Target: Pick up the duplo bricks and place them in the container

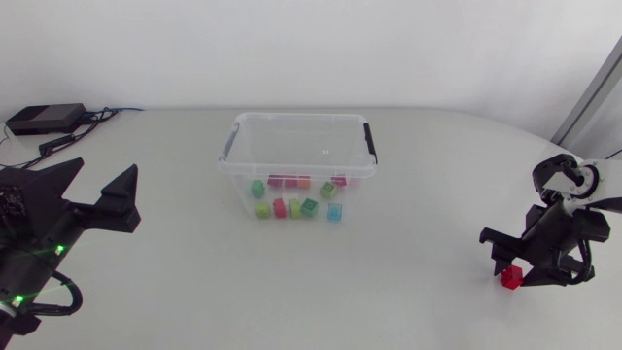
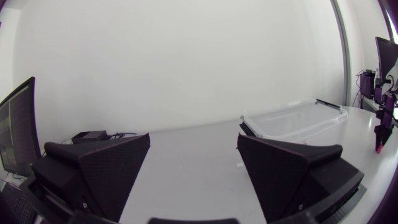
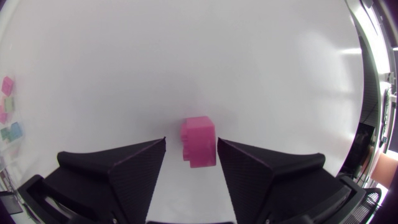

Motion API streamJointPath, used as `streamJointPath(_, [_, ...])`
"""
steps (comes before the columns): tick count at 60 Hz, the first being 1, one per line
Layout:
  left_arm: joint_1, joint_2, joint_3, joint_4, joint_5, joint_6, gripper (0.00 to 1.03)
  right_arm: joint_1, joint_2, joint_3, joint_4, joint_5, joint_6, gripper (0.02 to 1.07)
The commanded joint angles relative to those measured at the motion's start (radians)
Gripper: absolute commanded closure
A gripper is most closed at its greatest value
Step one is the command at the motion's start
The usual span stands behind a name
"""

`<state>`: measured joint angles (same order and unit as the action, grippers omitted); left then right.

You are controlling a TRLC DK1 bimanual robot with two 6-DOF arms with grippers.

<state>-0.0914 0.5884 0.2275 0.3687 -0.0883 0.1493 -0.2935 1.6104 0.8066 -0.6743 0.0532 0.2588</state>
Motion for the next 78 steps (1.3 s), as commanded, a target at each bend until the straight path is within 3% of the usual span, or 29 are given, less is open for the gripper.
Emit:
streamJointPath(1, [0.015, -0.03, -0.039, 0.012, -0.008, -0.025, 0.06, 0.013, -0.015, -0.035, 0.016, 0.022, 0.005, 0.64])
streamJointPath(10, [0.015, -0.108, -0.071, -0.013, -0.008, -0.025, 0.06, 0.017, -0.043, -0.055, 0.028, 0.043, -0.015, 0.71])
streamJointPath(12, [0.016, -0.145, -0.079, -0.033, -0.008, -0.025, 0.06, 0.028, -0.066, -0.061, 0.027, 0.05, -0.024, 0.77])
streamJointPath(32, [0.05, -0.295, -0.146, -0.106, -0.008, -0.024, 0.06, 0.139, -0.307, -0.058, -0.051, 0.073, -0.062, 0.8])
streamJointPath(41, [0.059, -0.377, -0.166, -0.145, -0.008, -0.024, 0.06, 0.28, -0.428, 0.014, -0.12, 0.091, -0.029, 0.81])
streamJointPath(53, [0.064, -0.541, -0.224, -0.217, -0.008, -0.022, 0.06, 0.516, -0.434, 0.181, -0.157, 0.158, 0.056, 0.81])
streamJointPath(66, [0.079, -0.588, -0.232, -0.294, -0.008, -0.02, 0.06, 0.761, -0.412, 0.293, -0.062, 0.243, 0.091, 0.8])
streamJointPath(78, [0.081, -0.599, -0.228, -0.363, 0.002, -0.022, 0.06, 0.883, -0.36, 0.312, 0.188, 0.306, -0.021, 0.8])
